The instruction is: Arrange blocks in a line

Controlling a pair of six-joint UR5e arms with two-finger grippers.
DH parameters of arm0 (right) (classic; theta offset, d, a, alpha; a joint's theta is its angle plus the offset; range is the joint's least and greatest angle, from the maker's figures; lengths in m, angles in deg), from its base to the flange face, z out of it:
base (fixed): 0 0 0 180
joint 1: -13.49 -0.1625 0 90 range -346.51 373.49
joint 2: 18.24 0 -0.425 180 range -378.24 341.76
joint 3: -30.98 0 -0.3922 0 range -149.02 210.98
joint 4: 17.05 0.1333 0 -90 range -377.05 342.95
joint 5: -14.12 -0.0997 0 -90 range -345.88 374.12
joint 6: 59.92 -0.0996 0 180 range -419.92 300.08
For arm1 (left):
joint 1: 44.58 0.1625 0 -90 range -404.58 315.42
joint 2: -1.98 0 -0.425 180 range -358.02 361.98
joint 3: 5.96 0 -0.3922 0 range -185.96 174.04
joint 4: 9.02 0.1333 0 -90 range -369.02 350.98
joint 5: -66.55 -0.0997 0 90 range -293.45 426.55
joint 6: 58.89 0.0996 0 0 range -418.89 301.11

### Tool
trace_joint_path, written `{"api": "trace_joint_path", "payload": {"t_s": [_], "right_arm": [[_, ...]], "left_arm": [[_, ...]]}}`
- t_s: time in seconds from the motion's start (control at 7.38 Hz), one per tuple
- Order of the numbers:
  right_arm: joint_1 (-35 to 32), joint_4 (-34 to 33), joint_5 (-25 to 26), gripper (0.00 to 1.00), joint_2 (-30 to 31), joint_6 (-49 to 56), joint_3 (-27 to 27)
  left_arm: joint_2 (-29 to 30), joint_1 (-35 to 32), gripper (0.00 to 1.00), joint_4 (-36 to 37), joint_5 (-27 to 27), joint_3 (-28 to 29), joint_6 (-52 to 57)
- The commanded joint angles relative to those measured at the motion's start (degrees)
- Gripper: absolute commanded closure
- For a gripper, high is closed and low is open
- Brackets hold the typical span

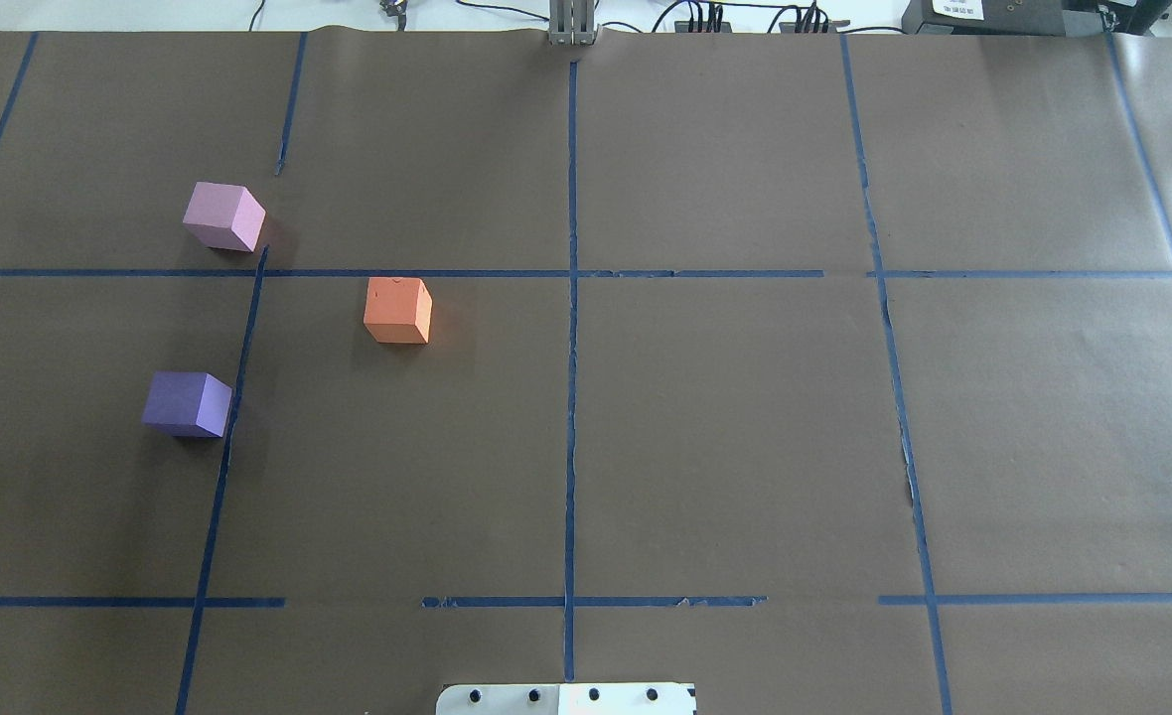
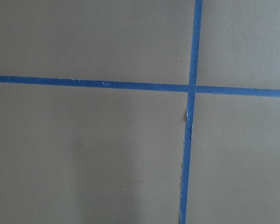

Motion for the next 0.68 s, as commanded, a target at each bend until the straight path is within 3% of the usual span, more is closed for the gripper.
{"api": "trace_joint_path", "payload": {"t_s": [0.0,0.41,0.54], "right_arm": [[0.0,0.0,0.0,0.0,0.0,0.0,-0.05],[0.0,0.0,0.0,0.0,0.0,0.0,-0.05],[0.0,-0.09,0.0,0.0,0.0,0.0,-0.05]], "left_arm": [[0.07,0.0,0.0,-0.17,-0.04,-0.28,0.09],[3.13,0.96,0.0,-2.7,1.09,-3.51,0.44],[4.19,3.75,0.0,-6.47,6.5,-3.96,-0.34]]}}
